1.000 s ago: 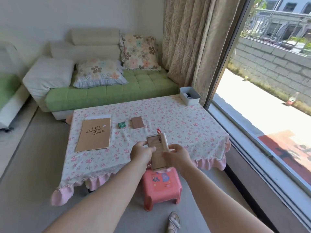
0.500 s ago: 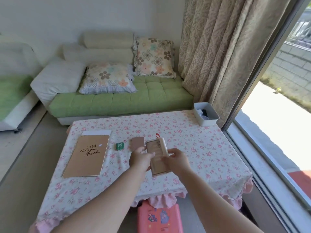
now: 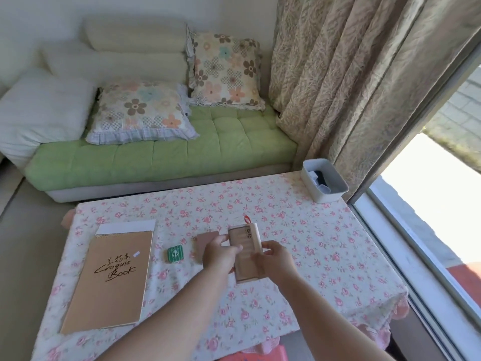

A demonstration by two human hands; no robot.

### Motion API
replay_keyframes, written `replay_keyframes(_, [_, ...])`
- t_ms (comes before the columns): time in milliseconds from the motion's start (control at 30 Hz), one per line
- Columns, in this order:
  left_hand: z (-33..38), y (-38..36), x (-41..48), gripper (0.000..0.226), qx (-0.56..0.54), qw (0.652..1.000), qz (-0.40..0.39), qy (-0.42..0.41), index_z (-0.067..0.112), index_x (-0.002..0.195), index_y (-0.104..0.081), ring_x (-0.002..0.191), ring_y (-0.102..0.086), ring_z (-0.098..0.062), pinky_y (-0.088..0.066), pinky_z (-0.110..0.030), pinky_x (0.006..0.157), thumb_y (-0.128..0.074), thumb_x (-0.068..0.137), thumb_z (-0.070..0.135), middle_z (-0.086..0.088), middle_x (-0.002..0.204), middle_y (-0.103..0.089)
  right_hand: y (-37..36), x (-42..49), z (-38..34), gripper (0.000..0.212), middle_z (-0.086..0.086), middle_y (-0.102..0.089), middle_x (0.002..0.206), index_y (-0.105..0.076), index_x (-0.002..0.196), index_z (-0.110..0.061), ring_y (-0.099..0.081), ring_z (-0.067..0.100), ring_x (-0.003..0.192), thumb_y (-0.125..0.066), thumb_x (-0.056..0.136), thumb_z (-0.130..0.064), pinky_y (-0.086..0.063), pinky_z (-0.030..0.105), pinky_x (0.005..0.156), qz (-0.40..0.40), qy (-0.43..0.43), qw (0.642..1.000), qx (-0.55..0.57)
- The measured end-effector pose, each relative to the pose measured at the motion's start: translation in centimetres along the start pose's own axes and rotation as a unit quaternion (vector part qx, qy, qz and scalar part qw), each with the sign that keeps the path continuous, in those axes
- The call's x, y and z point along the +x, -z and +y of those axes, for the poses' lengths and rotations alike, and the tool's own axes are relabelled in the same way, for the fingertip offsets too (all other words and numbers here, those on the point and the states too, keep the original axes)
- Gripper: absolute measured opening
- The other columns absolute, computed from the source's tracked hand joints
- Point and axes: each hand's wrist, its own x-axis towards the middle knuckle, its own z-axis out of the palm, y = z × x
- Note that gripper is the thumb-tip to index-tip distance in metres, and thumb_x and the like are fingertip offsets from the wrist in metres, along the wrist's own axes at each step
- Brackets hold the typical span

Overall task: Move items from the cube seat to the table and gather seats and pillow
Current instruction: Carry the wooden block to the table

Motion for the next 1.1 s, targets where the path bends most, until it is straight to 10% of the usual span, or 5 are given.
replay_keyframes(967, [-2.6,-5.7,26.0,0.039,0.082,0.989,-0.072,0.095,0.019,0.122,-0.056,0.088,-0.065,-0.024,-0.045,-0.023,0.059,-0.065,0.085,0.018,-0.006,0.104,-0.065,-7.6,26.2,1.4,0.038,-0.003,-0.062,0.087,-0.055,0.126,-0.016,-0.056,0.005,0.067,-0.053,0.088,-0.016,-0.040,0.020,0.050,-0.007,-0.154,0.980,-0.129])
replay_keyframes(1100, [-4.5,-8.2,29.3,0.040,0.096,0.989,-0.045,0.100,0.017,0.123,-0.057,0.091,-0.063,-0.023,-0.053,-0.032,0.073,-0.064,0.084,0.015,-0.006,0.106,-0.064,-8.0,30.4,3.4,0.036,-0.003,-0.064,0.091,-0.055,0.125,-0.018,-0.057,0.006,0.069,-0.053,0.089,-0.017,-0.039,0.019,0.050,-0.007,-0.166,0.979,-0.119])
